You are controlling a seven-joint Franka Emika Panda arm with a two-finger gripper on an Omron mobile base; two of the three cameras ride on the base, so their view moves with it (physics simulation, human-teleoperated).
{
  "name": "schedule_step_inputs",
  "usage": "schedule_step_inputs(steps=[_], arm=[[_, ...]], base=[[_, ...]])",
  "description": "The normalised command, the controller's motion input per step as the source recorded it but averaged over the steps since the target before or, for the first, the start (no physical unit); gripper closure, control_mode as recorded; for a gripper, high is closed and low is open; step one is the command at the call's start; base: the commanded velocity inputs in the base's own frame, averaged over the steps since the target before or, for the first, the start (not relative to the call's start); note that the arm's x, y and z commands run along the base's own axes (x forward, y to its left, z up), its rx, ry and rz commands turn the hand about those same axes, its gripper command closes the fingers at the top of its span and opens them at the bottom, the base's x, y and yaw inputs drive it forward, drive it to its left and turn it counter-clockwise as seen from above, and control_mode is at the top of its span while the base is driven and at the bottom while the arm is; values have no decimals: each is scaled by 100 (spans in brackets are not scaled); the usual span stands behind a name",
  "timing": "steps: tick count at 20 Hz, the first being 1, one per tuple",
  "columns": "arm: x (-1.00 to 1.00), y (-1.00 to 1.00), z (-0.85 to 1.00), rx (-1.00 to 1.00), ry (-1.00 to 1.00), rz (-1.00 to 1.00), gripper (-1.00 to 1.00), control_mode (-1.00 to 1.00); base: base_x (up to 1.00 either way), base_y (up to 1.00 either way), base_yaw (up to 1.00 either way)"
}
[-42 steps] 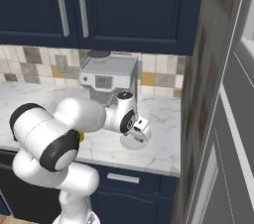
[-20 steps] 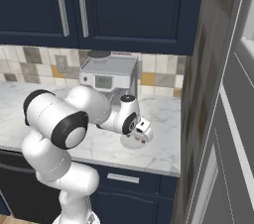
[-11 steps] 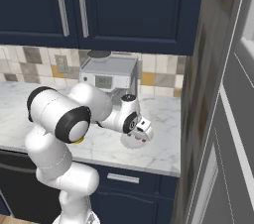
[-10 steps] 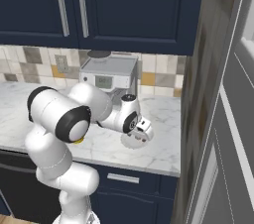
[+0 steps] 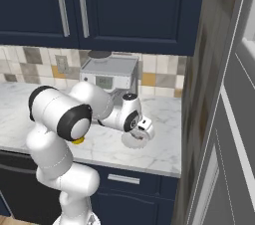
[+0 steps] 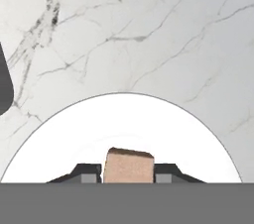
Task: Take a sugar cube from the saucer and place it inside the coffee. Then, grab milk from the fridge and place it next to the coffee on the counter to sweeten the coffee.
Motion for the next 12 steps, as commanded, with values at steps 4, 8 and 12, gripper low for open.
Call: schedule_step_inputs(steps=[4, 8, 12], arm=[[-11, 0, 4, 0, -3, 0, 100, -100], [-32, 28, 56, 0, -13, 6, 100, -100], [-45, 70, 99, 0, -10, 19, 100, -100]], base=[[0, 0, 0], [0, 0, 0], [0, 0, 0]])
